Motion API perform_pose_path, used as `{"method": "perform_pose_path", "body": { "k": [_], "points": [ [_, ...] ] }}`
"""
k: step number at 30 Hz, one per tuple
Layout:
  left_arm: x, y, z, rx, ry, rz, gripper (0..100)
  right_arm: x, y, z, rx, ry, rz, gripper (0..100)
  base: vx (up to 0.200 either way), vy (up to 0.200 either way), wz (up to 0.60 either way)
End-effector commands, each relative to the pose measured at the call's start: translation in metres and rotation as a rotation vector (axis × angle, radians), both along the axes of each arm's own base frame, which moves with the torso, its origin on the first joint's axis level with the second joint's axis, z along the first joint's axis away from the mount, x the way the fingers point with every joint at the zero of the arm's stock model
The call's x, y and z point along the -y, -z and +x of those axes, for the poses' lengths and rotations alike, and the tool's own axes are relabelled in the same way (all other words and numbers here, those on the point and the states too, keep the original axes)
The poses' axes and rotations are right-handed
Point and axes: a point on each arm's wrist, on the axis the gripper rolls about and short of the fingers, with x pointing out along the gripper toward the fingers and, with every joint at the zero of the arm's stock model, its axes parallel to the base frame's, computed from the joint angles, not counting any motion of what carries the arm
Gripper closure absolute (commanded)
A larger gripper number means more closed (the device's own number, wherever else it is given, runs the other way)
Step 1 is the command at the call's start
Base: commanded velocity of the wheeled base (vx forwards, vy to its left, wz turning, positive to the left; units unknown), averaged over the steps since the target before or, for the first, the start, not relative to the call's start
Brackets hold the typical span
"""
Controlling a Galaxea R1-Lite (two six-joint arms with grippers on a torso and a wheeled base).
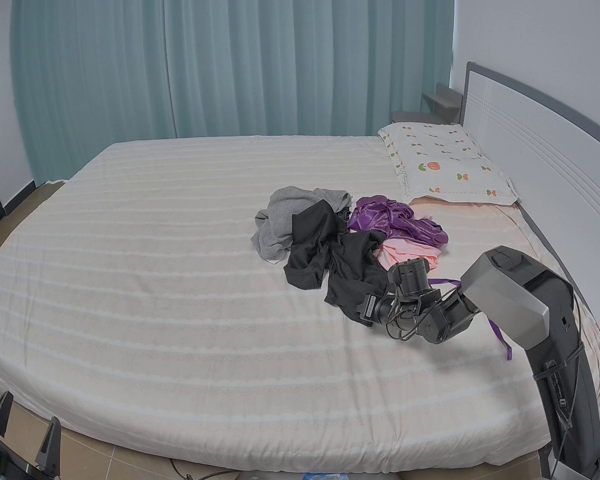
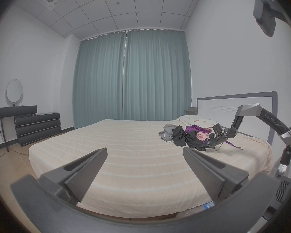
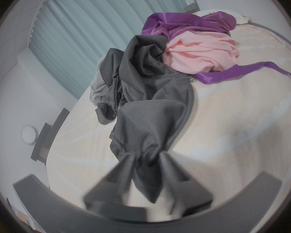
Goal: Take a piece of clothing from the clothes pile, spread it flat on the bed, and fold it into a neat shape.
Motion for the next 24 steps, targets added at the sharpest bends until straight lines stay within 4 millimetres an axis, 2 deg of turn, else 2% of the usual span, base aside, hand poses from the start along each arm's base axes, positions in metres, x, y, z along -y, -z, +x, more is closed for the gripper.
{"method": "perform_pose_path", "body": {
  "k": [1,4,7,8,10,12,20,22,23,24],
  "points": [
    [0.0,0.005,0.0,-0.006,-0.001,0.0,0,-0.001,-0.008,0.0,0.003,0.023,0.032,100,0.0,0.0,0.0],
    [0.0,0.005,0.0,-0.006,-0.001,0.0,0,0.0,-0.019,0.0,0.007,0.056,0.082,100,0.0,0.0,0.0],
    [0.0,0.005,0.0,-0.006,0.0,0.0,0,0.008,-0.054,-0.012,0.039,0.103,0.186,100,0.0,0.0,0.0],
    [0.0,0.005,0.0,-0.006,0.0,0.0,0,0.009,-0.059,-0.015,0.048,0.105,0.195,100,0.0,0.0,0.0],
    [0.0,0.005,0.0,-0.006,0.0,0.0,0,0.014,-0.083,-0.039,0.089,0.085,0.243,100,0.0,0.0,0.0],
    [0.0,0.005,0.0,-0.006,-0.001,0.0,0,0.017,-0.094,-0.056,0.114,0.067,0.26,100,0.0,0.0,0.0],
    [0.0,0.005,0.0,-0.004,0.0,0.0,0,0.03,-0.163,-0.153,0.323,-0.027,0.38,100,0.0,0.0,0.0],
    [0.0,0.005,0.0,-0.006,-0.001,0.0,0,0.031,-0.176,-0.165,0.359,-0.044,0.401,100,0.0,0.0,0.0],
    [0.0,0.005,0.0,-0.006,-0.001,0.0,0,0.031,-0.176,-0.165,0.359,-0.044,0.401,100,0.0,0.0,0.0],
    [0.0,0.005,0.0,-0.004,0.0,-0.002,0,0.033,-0.198,-0.179,0.413,-0.066,0.432,100,0.0,0.0,0.0]
  ]
}}
